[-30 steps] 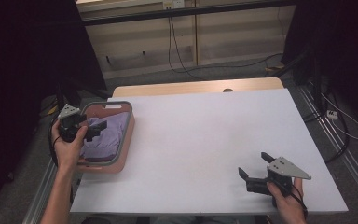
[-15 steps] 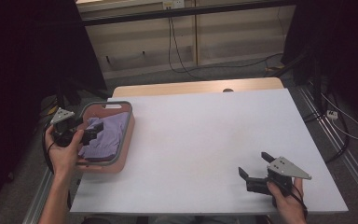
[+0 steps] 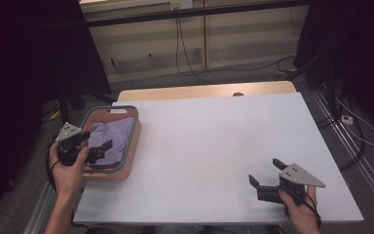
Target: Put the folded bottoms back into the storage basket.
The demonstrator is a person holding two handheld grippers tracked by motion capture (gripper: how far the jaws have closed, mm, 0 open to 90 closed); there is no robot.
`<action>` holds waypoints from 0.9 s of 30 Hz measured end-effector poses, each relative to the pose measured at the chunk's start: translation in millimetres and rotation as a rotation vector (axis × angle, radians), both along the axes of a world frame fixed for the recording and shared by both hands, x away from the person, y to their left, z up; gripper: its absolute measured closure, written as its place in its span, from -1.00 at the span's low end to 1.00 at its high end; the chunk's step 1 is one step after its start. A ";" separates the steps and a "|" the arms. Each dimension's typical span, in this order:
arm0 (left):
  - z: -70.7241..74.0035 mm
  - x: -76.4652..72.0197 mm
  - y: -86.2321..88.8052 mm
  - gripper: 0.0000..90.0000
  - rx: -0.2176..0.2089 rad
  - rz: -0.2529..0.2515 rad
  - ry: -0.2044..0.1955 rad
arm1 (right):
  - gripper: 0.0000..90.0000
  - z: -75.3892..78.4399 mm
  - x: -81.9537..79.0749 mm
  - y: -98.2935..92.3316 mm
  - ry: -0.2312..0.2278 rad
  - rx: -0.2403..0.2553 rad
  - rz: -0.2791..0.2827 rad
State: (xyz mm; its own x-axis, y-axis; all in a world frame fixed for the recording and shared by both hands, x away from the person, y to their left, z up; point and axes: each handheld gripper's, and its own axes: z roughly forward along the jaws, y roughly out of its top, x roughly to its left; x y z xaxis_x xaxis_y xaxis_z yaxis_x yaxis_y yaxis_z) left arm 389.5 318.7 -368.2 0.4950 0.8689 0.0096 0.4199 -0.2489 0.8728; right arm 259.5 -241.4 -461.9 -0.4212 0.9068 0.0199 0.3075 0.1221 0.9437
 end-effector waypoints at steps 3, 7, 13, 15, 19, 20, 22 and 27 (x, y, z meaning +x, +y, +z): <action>-0.2 -5.7 -3.6 -0.84 -0.001 -0.001 -0.007 | -0.94 -0.2 0.6 0.1 0.002 0.000 0.001; 2.2 -16.3 -12.4 -0.85 0.003 -0.023 -0.018 | -0.94 0.0 0.3 0.1 0.000 0.000 0.002; 0.1 -26.8 -22.8 -0.87 0.012 -0.049 -0.025 | -0.94 0.3 0.0 -1.2 -0.002 0.003 -0.001; -0.3 -28.7 -24.5 -0.88 0.003 -0.046 -0.021 | -0.94 0.2 0.1 -1.2 -0.001 0.004 0.001; -0.8 -32.7 -23.4 -0.88 -0.016 -0.040 -0.001 | -0.94 0.4 0.1 -0.4 0.000 0.003 0.004; -1.0 -34.0 -22.7 -0.88 0.002 -0.044 -0.004 | -0.94 0.4 0.0 -0.4 -0.001 0.003 0.004; -3.4 -37.2 -21.3 -0.88 -0.010 -0.040 -0.010 | -0.94 0.4 0.0 -0.6 -0.001 0.004 0.003; -12.7 -40.4 -12.2 -0.88 -0.007 -0.046 0.013 | -0.94 0.6 -0.4 -0.7 -0.002 0.003 0.003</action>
